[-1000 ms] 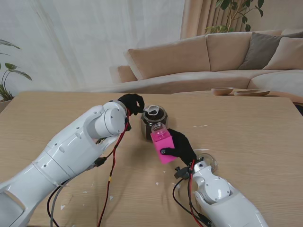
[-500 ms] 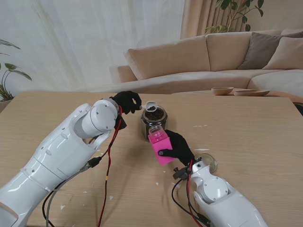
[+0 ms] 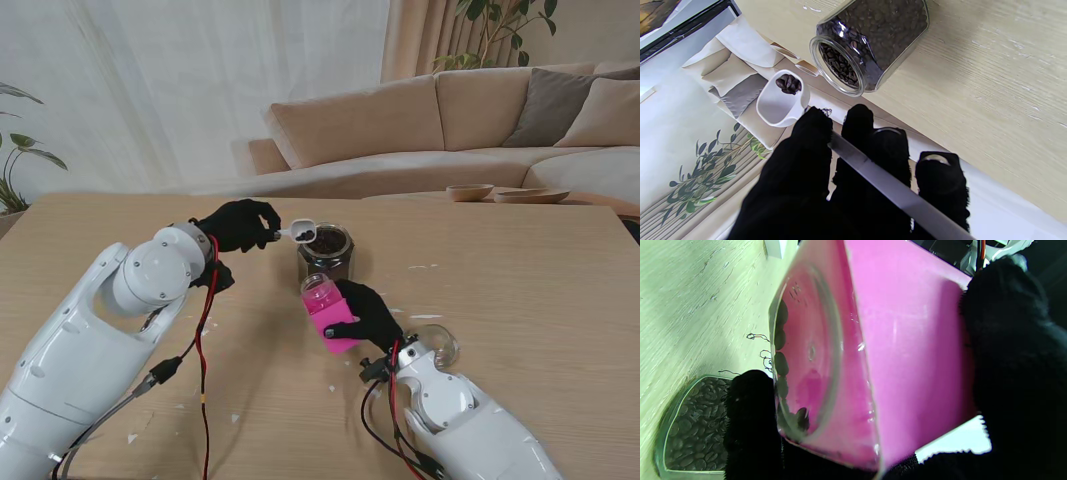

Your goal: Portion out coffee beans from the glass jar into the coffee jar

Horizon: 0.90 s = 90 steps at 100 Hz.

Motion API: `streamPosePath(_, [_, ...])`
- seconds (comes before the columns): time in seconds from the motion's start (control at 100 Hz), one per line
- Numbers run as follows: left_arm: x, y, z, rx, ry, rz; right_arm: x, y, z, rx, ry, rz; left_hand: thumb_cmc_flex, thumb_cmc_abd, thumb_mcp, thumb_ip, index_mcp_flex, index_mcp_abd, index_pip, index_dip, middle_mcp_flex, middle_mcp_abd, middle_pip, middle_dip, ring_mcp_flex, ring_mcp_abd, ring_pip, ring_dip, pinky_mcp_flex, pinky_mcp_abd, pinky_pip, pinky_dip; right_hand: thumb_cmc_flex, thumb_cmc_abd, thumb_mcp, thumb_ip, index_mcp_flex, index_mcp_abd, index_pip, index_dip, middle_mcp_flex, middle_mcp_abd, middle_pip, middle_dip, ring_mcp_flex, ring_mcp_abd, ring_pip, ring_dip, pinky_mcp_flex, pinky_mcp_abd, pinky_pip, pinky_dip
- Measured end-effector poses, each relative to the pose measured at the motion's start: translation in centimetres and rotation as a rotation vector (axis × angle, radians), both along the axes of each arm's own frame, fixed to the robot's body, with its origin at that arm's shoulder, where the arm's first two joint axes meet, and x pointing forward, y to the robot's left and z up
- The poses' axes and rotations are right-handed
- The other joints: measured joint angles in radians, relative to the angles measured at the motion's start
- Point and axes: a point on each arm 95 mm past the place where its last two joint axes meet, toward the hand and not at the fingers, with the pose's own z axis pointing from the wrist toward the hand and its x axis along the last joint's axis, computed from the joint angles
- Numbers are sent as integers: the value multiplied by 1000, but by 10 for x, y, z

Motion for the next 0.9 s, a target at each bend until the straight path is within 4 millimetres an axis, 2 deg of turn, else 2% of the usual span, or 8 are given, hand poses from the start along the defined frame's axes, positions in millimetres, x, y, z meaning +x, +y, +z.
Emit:
streamPosePath(0.32, [-29,20,4,-47,-37,-56,0,7,-3,16,6,24,0,0,1,0,0,0,0,-4,0,2,0,0,0,3,0,0,-2,1,0,0,0,0,0,0,0,0,0,0,0,0,0,0,0,0,0,0,0,0,0,0])
streamPosePath(0.62, [-47,19,-2,-71,-55,-95,1,12,-5,63,41,45,0,0,1,0,0,0,0,-4,0,3,0,0,0,5,0,0,-2,1,0,0,0,0,0,0,0,0,0,0,0,0,0,0,0,0,0,0,0,0,0,0])
streamPosePath(0.9, [-55,14,-2,-76,-84,-122,2,17,-8,68,56,65,0,0,1,0,0,0,0,-4,0,3,0,0,0,6,0,0,-2,1,0,0,0,0,0,0,0,0,0,0,0,0,0,0,0,0,0,0,0,0,0,0])
